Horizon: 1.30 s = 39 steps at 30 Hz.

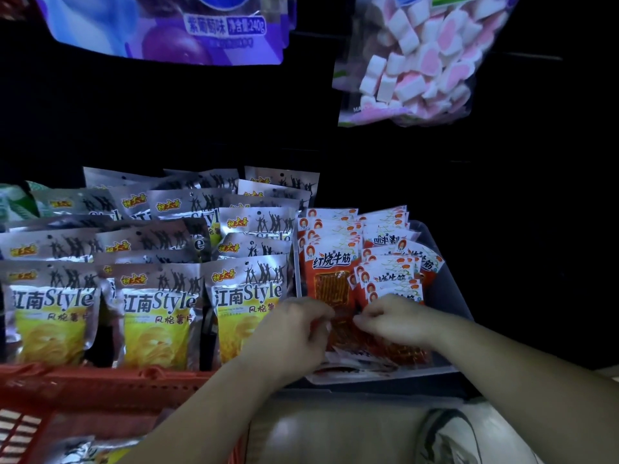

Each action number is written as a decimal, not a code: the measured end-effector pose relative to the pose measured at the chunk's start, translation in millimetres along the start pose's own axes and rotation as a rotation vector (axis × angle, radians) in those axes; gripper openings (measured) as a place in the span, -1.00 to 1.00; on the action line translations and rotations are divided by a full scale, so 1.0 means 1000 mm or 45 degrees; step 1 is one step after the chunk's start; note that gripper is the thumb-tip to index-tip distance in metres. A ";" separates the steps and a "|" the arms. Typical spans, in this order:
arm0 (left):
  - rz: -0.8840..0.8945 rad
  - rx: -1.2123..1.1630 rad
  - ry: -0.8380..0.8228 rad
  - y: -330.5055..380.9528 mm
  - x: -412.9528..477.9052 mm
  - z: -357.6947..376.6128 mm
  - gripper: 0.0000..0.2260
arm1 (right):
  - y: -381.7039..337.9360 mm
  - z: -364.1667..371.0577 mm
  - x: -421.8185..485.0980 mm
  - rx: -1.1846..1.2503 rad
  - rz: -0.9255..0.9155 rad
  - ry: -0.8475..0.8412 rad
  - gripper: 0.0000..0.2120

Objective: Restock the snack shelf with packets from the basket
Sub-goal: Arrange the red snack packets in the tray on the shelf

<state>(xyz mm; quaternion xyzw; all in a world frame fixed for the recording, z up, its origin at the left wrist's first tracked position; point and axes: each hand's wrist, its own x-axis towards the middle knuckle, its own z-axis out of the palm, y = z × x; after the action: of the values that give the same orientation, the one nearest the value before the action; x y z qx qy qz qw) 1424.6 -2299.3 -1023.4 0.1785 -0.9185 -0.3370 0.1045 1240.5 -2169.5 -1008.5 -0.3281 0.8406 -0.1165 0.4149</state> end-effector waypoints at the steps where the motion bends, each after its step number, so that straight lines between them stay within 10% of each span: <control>1: -0.041 -0.004 0.060 -0.001 0.003 -0.002 -0.77 | -0.005 -0.003 0.004 -0.062 -0.055 0.069 -0.80; 5: -0.123 -0.047 0.165 -0.008 0.016 -0.009 -0.79 | -0.026 -0.011 0.027 -0.211 -0.196 0.527 -0.92; 11: -0.175 -0.120 0.193 -0.019 0.018 -0.002 -0.80 | -0.043 -0.013 0.057 -0.297 -0.183 0.530 -0.32; 20: -0.147 -0.221 0.198 -0.029 0.021 -0.002 -0.78 | -0.047 -0.019 0.060 -0.371 -0.252 0.891 -0.86; 24: -0.270 -0.382 0.268 -0.023 0.021 -0.008 -0.79 | -0.049 -0.031 0.048 -0.309 -0.396 1.052 -0.77; 32: -0.345 -0.828 0.324 0.014 0.024 -0.035 -0.80 | -0.047 -0.048 0.007 0.358 -0.566 0.554 -0.54; 39: -0.380 -1.059 0.379 0.035 0.019 -0.042 -0.71 | -0.047 -0.035 -0.020 0.939 -0.439 0.592 -0.21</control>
<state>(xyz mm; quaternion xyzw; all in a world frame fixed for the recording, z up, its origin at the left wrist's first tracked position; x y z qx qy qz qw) 1411.1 -2306.4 -967.1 0.2981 -0.6446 -0.6588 0.2483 1243.9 -2194.8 -952.1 -0.2589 0.7469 -0.5452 0.2790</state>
